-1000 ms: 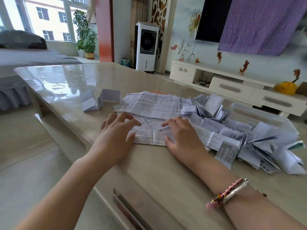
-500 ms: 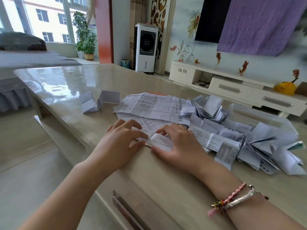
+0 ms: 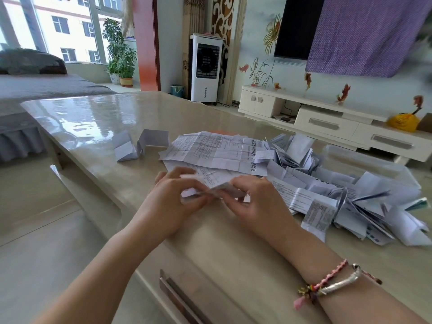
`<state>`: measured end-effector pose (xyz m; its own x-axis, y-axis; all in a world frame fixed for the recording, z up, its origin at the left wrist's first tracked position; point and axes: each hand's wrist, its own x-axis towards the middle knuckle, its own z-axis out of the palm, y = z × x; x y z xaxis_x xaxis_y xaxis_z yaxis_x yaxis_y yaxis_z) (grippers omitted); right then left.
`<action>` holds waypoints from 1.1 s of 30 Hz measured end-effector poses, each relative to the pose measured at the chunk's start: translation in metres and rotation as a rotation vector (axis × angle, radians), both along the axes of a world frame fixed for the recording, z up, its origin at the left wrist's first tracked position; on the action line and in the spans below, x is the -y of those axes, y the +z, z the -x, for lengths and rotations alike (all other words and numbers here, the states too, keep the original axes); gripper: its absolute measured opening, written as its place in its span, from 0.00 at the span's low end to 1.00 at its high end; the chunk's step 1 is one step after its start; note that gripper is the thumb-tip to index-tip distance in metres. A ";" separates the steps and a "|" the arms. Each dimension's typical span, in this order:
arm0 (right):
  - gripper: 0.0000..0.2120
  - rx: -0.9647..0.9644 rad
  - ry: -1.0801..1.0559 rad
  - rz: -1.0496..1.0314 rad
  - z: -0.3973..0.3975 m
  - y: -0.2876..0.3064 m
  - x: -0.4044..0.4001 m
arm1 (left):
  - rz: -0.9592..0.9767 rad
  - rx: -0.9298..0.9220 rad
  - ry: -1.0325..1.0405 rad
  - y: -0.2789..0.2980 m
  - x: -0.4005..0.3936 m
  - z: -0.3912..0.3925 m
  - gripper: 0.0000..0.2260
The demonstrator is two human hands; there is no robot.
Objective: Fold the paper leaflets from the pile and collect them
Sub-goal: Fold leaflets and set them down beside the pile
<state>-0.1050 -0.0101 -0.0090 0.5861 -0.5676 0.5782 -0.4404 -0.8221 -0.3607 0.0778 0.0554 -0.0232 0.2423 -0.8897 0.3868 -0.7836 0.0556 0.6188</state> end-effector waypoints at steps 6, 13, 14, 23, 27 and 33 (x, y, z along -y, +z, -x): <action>0.05 0.365 0.141 -0.435 -0.001 0.004 0.000 | 0.019 -0.381 0.097 0.011 0.002 0.012 0.37; 0.07 0.466 0.250 -0.670 -0.005 0.008 -0.003 | 0.051 -0.747 -0.160 0.020 0.000 0.021 0.07; 0.06 0.456 0.232 -0.655 -0.004 0.007 -0.002 | 0.058 -0.755 -0.166 0.021 -0.001 0.021 0.05; 0.15 0.369 0.032 -0.505 -0.003 0.008 0.002 | 0.071 -0.760 -0.146 0.027 0.001 0.007 0.08; 0.05 0.307 0.150 -0.578 -0.003 0.009 0.001 | 0.049 -0.719 -0.163 0.032 0.008 0.004 0.08; 0.13 0.492 0.070 -0.676 -0.001 0.013 0.009 | 0.064 -0.184 0.029 0.028 0.037 -0.005 0.07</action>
<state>-0.1039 -0.0189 0.0041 0.4026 -0.8556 0.3254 -0.0597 -0.3793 -0.9234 0.0825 0.0180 0.0044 0.3397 -0.8561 0.3895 -0.6593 0.0786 0.7478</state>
